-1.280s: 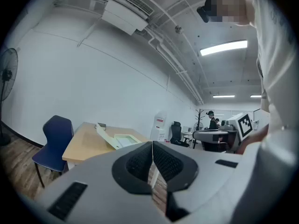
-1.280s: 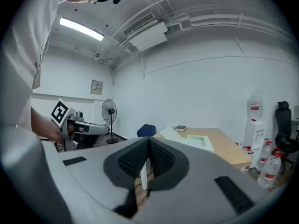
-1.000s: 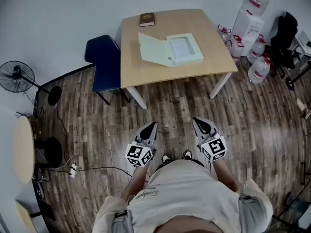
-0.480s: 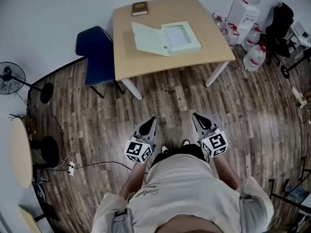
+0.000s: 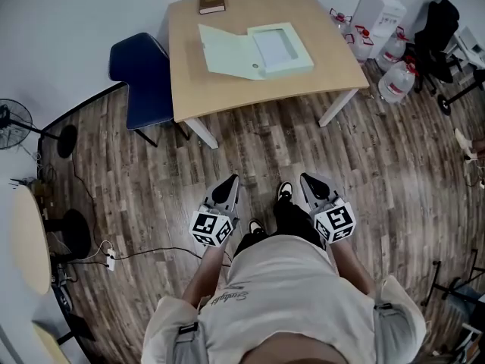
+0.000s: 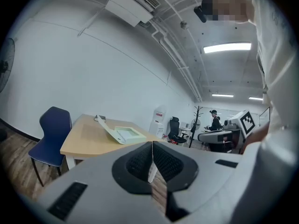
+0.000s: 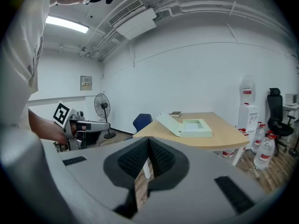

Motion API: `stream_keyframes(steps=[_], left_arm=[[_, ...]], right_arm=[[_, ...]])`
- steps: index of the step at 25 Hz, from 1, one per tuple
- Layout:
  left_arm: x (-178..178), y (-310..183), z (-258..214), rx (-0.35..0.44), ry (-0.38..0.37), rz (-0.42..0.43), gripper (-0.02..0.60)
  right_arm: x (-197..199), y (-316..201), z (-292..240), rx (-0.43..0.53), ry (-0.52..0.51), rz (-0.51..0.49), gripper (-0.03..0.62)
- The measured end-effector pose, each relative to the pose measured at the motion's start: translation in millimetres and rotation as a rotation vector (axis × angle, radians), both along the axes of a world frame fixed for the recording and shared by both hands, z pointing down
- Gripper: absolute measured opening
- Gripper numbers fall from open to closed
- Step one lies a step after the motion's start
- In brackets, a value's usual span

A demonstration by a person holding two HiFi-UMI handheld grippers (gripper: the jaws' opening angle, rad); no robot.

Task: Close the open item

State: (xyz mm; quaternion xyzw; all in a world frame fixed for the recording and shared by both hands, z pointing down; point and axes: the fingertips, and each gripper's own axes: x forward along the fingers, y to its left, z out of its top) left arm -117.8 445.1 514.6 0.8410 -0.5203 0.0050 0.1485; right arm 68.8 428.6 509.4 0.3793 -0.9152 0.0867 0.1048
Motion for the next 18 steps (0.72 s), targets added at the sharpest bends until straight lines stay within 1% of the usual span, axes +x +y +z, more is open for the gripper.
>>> stream_keyframes(steps=[5,8,10,13,18], left_arm=[[3,-51,-13,0.001,-0.024,-0.038,0.015],[4,-91,-24,0.012,-0.051,-0.06,0.015],[7,-119,-31,0.021,-0.056,-0.072,0.015],[15,-153,-38,0.022,-0.038,-0.089,0.015],[40,-193,-34,-0.008,-0.068,-0.101,0.015]], right_arm=[[8,-63,2,0.005,-0.02,-0.002,-0.011],[10,-108,-4,0.034,-0.018,-0.036,-0.011],[11,-137,-5,0.046,-0.031,-0.059,-0.011],[14,-175,-4,0.053,-0.044,-0.088,-0.011],[24,-218,-1,0.046,-0.049,-0.133,-0.011]])
